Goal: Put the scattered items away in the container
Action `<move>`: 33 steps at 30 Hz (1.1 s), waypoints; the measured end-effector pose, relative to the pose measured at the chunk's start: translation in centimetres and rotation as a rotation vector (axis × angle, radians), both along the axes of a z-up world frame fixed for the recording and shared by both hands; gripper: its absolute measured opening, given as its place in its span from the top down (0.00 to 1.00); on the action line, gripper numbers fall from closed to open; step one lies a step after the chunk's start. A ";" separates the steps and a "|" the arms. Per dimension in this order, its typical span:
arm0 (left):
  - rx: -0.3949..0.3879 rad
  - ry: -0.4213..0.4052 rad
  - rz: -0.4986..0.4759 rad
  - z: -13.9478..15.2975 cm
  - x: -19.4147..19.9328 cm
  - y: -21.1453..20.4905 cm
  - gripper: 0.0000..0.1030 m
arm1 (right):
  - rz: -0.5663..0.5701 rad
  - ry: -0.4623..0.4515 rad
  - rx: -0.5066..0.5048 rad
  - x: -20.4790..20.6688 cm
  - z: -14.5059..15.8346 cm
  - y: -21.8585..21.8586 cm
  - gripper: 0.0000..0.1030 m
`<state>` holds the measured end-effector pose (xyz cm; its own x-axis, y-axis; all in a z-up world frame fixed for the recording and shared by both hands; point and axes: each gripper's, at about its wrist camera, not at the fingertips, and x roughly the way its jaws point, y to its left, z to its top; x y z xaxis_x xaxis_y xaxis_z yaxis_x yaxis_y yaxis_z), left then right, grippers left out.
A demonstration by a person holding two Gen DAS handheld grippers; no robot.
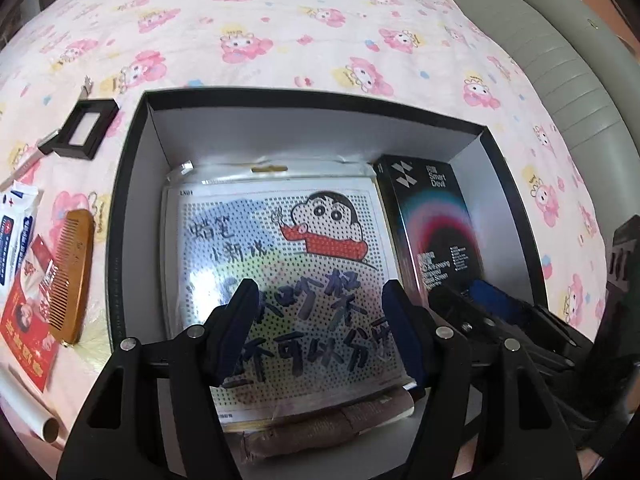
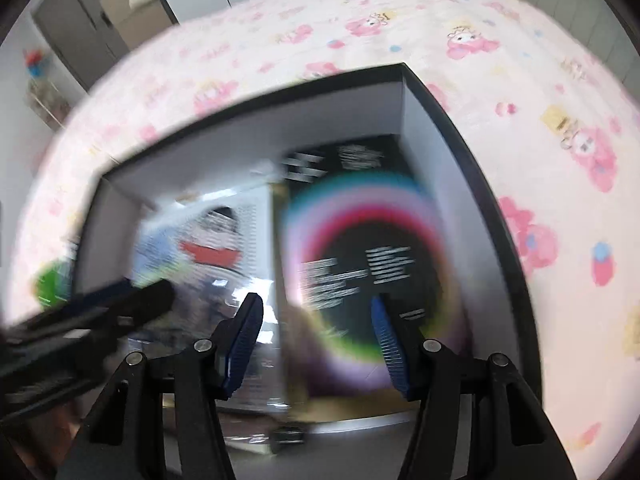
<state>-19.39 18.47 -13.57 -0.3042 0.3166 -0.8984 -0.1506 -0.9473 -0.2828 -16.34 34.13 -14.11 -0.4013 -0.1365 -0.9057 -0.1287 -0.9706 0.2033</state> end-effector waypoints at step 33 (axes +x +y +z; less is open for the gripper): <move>0.083 0.169 -0.042 3.9 5.1 -3.7 0.37 | 0.044 0.178 -0.053 3.6 4.0 -1.6 0.49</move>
<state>-14.31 14.77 -9.70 -0.4333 0.4028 -0.8062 -0.2416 -0.9137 -0.3267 -12.78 32.49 -10.12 -0.5469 -0.2034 -0.8122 -0.0437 -0.9618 0.2702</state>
